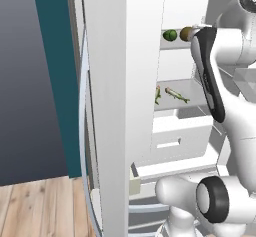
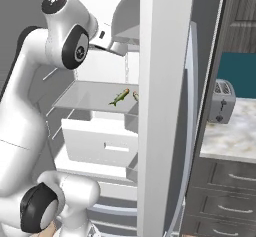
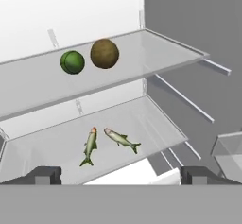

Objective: Gather the potato and avocado from the fridge and place them on a tray on the dining counter. Then gather the fishs from the fridge and place them on the other tray.

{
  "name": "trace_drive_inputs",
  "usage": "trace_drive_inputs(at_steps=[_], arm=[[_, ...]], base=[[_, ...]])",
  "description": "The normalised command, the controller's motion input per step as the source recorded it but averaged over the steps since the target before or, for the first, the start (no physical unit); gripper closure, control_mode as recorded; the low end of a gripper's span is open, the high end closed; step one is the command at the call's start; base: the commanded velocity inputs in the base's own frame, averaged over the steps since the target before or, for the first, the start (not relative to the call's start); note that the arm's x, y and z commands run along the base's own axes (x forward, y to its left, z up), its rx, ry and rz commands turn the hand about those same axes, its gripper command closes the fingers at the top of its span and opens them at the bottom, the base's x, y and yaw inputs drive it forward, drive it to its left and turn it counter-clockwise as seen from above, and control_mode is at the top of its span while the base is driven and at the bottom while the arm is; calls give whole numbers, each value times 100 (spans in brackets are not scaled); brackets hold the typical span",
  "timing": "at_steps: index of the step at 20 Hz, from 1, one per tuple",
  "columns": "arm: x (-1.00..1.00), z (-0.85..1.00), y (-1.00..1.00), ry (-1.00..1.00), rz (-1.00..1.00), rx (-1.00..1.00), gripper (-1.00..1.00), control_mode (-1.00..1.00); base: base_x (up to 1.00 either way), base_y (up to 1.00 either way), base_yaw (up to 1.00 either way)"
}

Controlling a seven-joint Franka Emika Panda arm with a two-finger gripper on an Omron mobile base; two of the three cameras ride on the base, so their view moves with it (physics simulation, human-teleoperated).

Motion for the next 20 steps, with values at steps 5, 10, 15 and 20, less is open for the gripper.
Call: trace_drive_inputs(at_steps=[5, 10, 15, 20], arm=[[47, 0, -3, 0, 0, 0, -100, -100], [49, 0, -24, 0, 0, 1, -100, -100], [46, 0, -17, 0, -1, 0, -100, -100], [51, 0, 0, 0, -2, 2, -100, -100]], base=[[0, 0, 0], [0, 0, 0], [0, 0, 0], [0, 0, 0]])
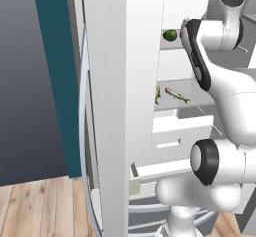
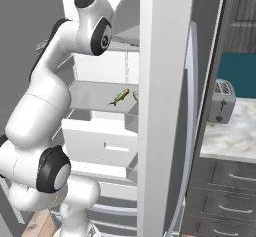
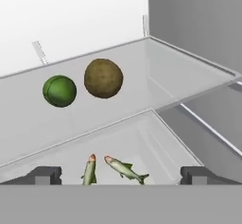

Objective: Gather the potato and avocado from the fridge and place them on a tray on the dining counter. Then gather the fishs from the fridge and place them on the other tray.

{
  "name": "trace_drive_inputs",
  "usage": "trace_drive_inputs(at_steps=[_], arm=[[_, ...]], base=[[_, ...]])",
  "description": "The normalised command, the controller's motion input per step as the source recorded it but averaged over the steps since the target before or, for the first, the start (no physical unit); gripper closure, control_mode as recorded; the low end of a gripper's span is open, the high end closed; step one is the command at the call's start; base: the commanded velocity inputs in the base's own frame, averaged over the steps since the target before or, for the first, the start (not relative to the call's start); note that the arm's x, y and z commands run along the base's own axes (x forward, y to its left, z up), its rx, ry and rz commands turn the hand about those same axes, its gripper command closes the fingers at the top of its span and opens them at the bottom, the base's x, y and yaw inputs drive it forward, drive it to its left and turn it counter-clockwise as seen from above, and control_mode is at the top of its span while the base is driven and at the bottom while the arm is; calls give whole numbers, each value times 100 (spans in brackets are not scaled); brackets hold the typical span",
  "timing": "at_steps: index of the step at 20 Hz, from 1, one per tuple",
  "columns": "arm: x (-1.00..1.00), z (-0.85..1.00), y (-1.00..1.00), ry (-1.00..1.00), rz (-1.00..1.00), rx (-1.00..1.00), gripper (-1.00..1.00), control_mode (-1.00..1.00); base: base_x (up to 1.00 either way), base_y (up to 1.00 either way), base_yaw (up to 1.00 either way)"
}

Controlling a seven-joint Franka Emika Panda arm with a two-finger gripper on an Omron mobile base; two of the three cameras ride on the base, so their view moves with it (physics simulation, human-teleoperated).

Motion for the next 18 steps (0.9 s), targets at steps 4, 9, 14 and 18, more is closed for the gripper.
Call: trace_drive_inputs(at_steps=[4, 9, 14, 18], arm=[[38, 0, -7, 0, 0, 10, -100, -100], [36, 0, -7, 0, -1, 10, -100, -100], [40, -10, -6, 0, -1, 3, -100, -100], [34, -20, -12, 0, 0, 0, -100, -100]], base=[[0, 0, 0], [0, 0, 0], [0, 0, 0], [0, 0, 0]])
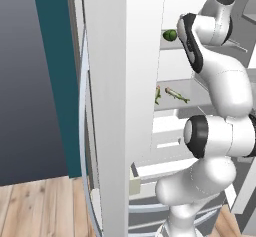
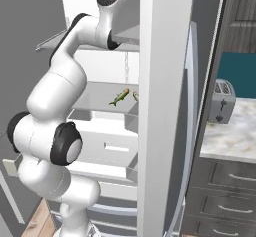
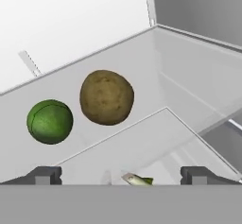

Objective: Gather the potato and avocado from the fridge and place them on a tray on the dining counter. Then gather the fishs from the fridge and place them on the other tray.

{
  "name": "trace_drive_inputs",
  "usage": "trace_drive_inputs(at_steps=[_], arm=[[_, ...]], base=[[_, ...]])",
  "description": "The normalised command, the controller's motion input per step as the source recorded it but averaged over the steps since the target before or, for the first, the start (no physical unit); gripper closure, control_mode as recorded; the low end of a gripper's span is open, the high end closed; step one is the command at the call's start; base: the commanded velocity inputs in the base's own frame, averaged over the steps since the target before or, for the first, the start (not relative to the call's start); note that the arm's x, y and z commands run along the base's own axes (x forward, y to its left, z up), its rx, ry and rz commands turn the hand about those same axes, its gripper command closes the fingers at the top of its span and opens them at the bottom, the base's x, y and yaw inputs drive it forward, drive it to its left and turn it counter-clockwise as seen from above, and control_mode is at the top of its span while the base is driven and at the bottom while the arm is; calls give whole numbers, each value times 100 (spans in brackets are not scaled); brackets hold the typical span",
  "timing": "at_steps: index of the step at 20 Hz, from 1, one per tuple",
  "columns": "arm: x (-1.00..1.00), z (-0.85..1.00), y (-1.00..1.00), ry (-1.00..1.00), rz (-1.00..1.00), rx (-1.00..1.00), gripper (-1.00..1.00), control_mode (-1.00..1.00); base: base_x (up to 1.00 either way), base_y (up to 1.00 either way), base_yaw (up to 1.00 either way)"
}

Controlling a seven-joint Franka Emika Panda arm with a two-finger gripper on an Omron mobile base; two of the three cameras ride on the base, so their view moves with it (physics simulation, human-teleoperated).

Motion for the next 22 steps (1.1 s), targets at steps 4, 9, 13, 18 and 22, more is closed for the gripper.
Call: trace_drive_inputs(at_steps=[4, 9, 13, 18, 22], arm=[[32, -11, -13, 0, 0, 2, -100, -100], [44, 0, 0, 0, 0, 4, -100, -100], [39, -1, -5, 0, 0, 3, -100, -100], [35, -3, -16, 0, 0, 2, -100, -100], [25, -7, -6, 0, 0, 0, -100, -100]], base=[[0, 0, 0], [0, 0, 0], [0, 0, 0], [0, 0, 0], [0, 0, 0]])
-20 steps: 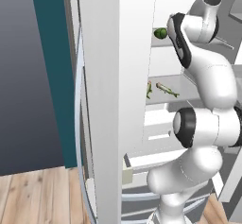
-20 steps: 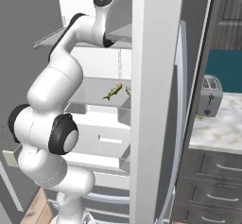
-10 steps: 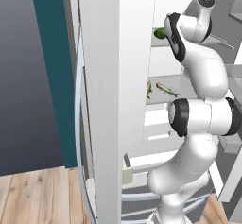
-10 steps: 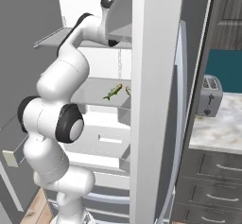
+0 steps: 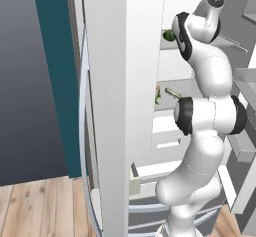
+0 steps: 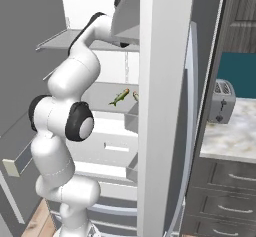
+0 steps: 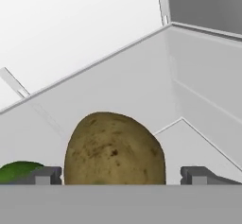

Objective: Gather the potato and avocado from the fridge and place them on a tray on the dining counter. Then gather the fishs from the fridge and place them on the other tray.

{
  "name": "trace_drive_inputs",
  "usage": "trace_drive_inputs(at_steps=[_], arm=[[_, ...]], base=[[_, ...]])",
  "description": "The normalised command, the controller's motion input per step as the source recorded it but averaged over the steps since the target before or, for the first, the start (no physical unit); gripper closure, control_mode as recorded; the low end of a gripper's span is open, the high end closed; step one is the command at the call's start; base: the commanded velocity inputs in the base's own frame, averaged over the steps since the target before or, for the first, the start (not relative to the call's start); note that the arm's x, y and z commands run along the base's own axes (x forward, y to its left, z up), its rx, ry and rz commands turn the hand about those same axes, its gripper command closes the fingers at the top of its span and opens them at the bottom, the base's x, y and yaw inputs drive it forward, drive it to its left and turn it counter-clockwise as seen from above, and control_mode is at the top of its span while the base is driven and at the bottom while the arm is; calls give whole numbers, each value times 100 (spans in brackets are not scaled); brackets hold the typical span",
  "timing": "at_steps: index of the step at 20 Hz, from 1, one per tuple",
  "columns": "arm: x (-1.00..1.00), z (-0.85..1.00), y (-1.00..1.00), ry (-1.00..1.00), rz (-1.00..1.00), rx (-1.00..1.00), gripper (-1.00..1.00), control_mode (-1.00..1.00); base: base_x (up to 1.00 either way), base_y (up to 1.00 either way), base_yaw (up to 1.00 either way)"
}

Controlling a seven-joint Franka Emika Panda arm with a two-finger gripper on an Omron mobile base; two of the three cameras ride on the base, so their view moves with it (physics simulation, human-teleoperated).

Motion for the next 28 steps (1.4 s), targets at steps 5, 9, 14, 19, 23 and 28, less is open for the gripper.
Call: trace_drive_inputs(at_steps=[5, 9, 14, 19, 23, 28], arm=[[13, -25, 11, 0, 0, 0, 100, -100], [6, -34, 8, 0, 0, 0, 100, -100], [0, -19, 0, -10, -1, 6, 100, -100], [0, 0, 0, -10, -9, 2, 100, -100], [-25, 4, 0, 2, -20, 0, 100, -100], [-61, 7, -1, 7, -16, 1, 100, -100]], base=[[0, 0, 0], [0, 0, 0], [0, 0, 0], [0, 0, 0], [0, 0, 0], [0, 0, 0]])
